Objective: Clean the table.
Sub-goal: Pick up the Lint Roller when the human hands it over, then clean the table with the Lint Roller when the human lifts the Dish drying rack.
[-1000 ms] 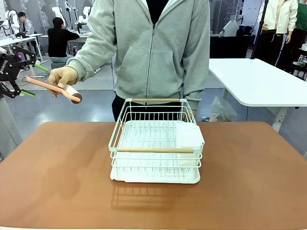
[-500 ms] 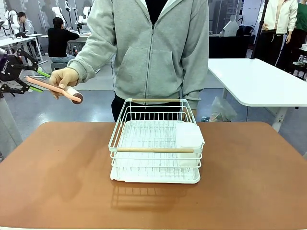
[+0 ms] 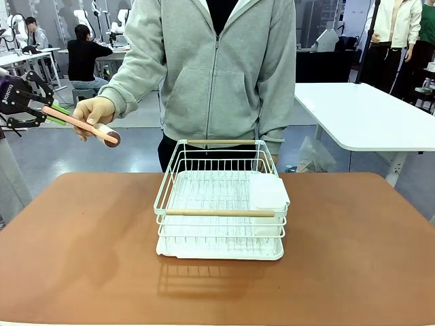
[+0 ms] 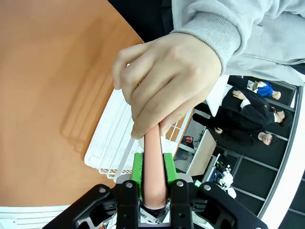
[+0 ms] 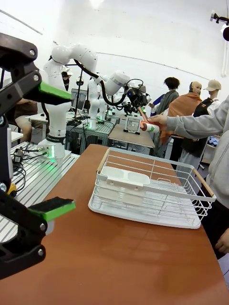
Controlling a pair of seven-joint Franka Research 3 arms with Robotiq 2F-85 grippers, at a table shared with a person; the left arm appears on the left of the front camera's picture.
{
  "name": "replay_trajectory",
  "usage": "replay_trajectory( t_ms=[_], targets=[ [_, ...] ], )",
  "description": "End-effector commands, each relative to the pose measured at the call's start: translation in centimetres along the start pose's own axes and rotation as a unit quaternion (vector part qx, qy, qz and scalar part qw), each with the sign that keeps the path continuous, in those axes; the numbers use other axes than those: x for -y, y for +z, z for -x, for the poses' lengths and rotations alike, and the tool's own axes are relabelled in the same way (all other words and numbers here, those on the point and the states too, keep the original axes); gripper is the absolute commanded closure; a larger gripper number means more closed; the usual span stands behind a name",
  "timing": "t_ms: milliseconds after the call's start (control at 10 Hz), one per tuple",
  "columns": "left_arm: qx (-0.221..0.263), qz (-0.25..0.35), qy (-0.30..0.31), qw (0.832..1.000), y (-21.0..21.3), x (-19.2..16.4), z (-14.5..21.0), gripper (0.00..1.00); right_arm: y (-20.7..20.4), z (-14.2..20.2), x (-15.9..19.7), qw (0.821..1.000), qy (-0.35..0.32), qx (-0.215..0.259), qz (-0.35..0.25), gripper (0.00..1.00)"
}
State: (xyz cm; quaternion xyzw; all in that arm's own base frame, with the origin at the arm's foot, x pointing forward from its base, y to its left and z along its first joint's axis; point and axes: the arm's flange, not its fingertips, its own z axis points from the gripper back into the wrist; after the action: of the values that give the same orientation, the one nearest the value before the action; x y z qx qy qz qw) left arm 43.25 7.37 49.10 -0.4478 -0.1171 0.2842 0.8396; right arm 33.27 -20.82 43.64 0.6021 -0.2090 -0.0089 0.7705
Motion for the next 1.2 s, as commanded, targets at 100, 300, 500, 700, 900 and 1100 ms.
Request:
replay_trajectory(
  t_ms=[100, 300, 500, 700, 900, 1100],
  targets=[
    [0.010, 0.014, -0.011, 1.000, -0.19, -0.02, -0.04, 1.00, -0.15, 0.03, -0.19, 1.000, 0.010, 0.004, -0.009, 0.00],
    [0.000, 0.000, 0.000, 1.000, -0.01, 0.01, 0.01, 0.82, -0.15, 0.03, -0.19, 1.000, 0.010, 0.004, -0.009, 0.00],
    [0.000, 0.000, 0.000, 1.000, -0.01, 0.01, 0.01, 0.82, -0.15, 0.03, -0.19, 1.000, 0.010, 0.004, -0.009, 0.00],
    [0.000, 0.000, 0.000, 1.000, -0.01, 0.01, 0.01, 0.82, -0.15, 0.03, -0.19, 1.000, 0.010, 0.004, -0.009, 0.00],
    [0.000, 0.000, 0.000, 1.000, -0.01, 0.01, 0.01, 0.82, -0.15, 0.03, -0.19, 1.000, 0.010, 0.004, -0.009, 0.00],
    [0.000, 0.000, 0.000, 1.000, -0.01, 0.01, 0.01, 0.82, -0.15, 0.03, -0.19, 1.000, 0.010, 0.004, -0.009, 0.00]
  ],
)
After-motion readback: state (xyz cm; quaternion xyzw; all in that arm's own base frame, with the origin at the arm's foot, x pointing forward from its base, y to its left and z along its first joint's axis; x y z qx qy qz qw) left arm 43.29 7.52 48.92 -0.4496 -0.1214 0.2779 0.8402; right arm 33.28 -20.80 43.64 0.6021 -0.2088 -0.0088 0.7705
